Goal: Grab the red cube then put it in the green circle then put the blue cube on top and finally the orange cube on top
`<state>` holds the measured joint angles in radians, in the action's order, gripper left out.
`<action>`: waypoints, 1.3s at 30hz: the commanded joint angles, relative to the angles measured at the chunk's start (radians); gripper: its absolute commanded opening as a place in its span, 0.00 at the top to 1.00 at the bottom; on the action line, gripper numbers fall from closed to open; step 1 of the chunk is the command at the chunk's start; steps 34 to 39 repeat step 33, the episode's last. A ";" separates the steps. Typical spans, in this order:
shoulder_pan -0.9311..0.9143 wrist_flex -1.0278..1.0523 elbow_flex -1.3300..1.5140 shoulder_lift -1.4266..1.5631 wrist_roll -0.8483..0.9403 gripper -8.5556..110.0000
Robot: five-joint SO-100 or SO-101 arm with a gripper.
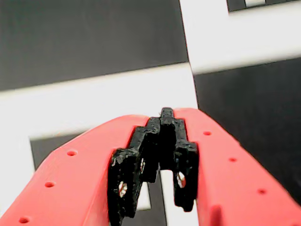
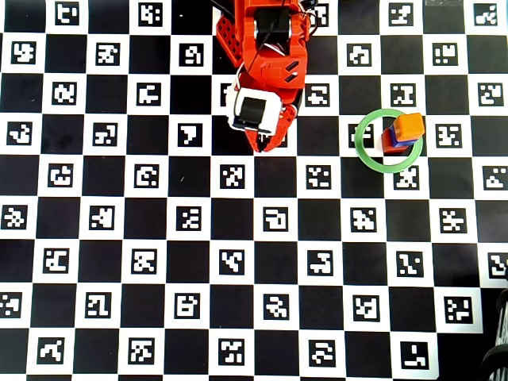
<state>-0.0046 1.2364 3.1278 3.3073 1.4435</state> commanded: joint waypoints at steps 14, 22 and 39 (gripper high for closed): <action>-0.023 0.133 0.041 0.052 0.063 0.98; -0.023 0.133 0.041 0.052 0.063 0.98; -0.023 0.133 0.041 0.052 0.063 0.98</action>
